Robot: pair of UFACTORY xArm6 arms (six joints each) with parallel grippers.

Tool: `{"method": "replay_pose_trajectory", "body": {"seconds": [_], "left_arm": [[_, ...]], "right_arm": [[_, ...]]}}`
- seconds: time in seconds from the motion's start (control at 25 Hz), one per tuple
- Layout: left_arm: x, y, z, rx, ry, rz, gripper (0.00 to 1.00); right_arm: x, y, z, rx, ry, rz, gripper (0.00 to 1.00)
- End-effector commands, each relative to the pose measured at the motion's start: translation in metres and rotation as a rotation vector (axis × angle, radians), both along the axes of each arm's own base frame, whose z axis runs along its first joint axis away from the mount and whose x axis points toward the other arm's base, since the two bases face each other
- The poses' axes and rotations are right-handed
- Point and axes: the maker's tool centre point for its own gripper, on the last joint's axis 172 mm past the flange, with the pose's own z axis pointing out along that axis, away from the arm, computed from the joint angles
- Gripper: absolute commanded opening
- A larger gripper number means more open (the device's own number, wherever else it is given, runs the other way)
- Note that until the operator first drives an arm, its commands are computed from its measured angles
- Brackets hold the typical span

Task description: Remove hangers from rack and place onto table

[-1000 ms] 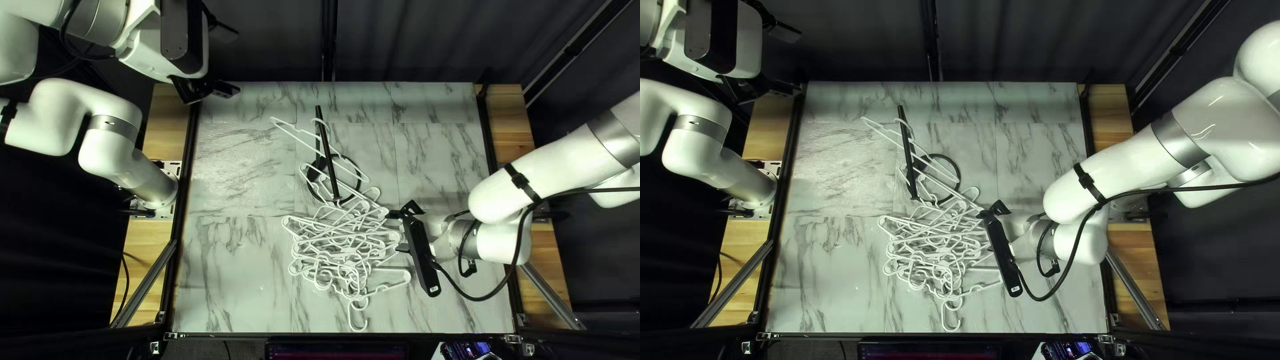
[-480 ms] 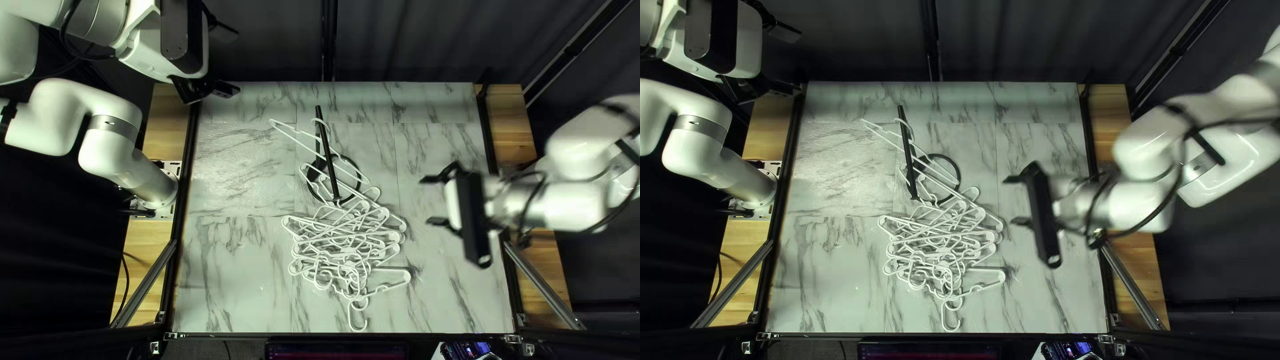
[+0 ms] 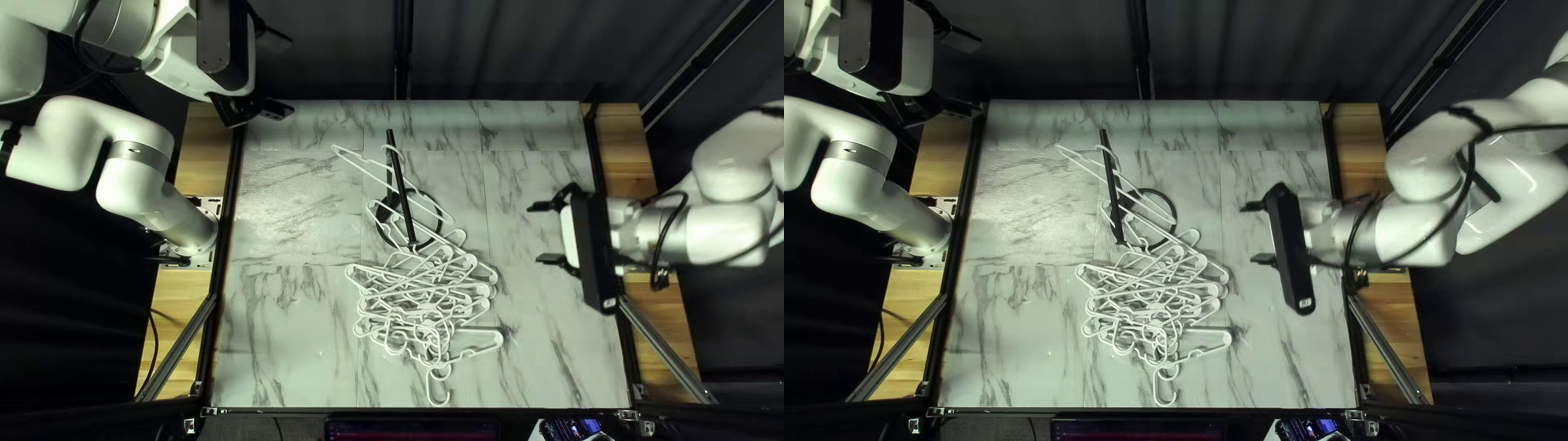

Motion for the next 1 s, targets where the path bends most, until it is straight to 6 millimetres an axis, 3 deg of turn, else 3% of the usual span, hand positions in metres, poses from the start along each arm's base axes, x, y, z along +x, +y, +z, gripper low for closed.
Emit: {"method": "replay_pose_trajectory", "body": {"seconds": [0.04, 0.2, 0.56, 0.72, 1.0], "left_arm": [[0.000, 0.000, 0.000, 0.000, 0.000, 0.000, 1.00], [0.000, 0.000, 0.000, 0.000, 0.000, 0.000, 1.00], [0.000, 0.000, 0.000, 0.000, 0.000, 0.000, 1.00], [0.000, 0.000, 0.000, 0.000, 0.000, 0.000, 1.00], [0.000, 0.000, 0.000, 0.000, 0.000, 0.000, 1.00]], "right_arm": [[-0.034, -0.053, 0.084, 0.073, 0.057, 0.005, 1.00], [-0.052, -0.062, 0.097, 0.114, 0.107, -0.048, 1.00], [-0.056, -0.062, 0.100, 0.104, 0.108, -0.044, 1.00], [-0.064, -0.055, 0.133, 0.095, 0.121, -0.056, 1.00], [-0.065, -0.049, 0.132, 0.131, 0.124, -0.109, 1.00]]}}
